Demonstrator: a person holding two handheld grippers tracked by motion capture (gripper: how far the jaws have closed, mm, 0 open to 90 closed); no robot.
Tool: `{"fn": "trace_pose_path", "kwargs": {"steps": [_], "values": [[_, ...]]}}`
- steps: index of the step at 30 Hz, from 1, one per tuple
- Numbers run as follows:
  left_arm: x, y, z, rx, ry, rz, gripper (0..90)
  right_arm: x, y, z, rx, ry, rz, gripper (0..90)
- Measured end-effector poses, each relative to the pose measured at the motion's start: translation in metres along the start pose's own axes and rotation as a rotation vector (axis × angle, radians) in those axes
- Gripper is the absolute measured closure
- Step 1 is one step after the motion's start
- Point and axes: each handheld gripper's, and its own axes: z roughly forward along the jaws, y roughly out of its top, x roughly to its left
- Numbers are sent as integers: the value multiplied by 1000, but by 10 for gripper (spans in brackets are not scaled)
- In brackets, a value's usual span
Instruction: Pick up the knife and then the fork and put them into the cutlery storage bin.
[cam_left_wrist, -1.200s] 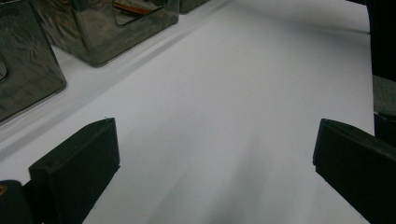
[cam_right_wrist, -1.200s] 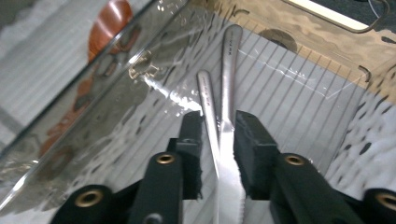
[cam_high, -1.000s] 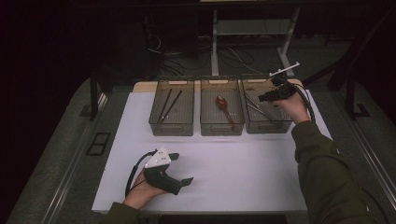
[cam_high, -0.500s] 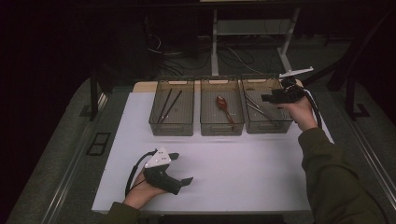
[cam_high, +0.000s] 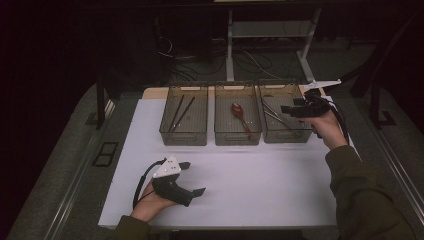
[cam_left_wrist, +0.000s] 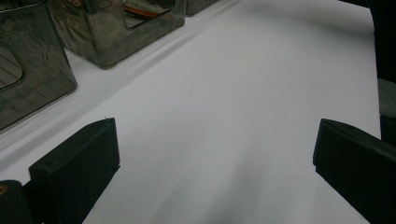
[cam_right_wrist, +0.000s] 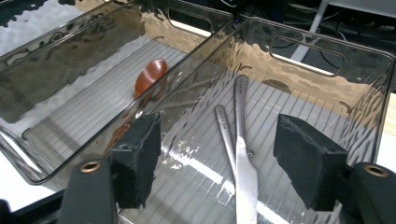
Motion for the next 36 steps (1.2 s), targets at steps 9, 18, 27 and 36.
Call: {"fn": "trace_pose_path", "kwargs": {"steps": [9,18,27,36], "values": [[7,0,-3,-6,4,1,0,9,-13,-9,-36,-15,-10,250],[8,0,-6,-14,5,3,0,21,-28,-24,-90,-24,-33,182],[6,0,-6,-13,7,0,0,42,-45,-38,-129,-1,-63,162],[5,-1,-6,-10,9,-2,0,59,-64,-53,-141,49,-82,159]]}}
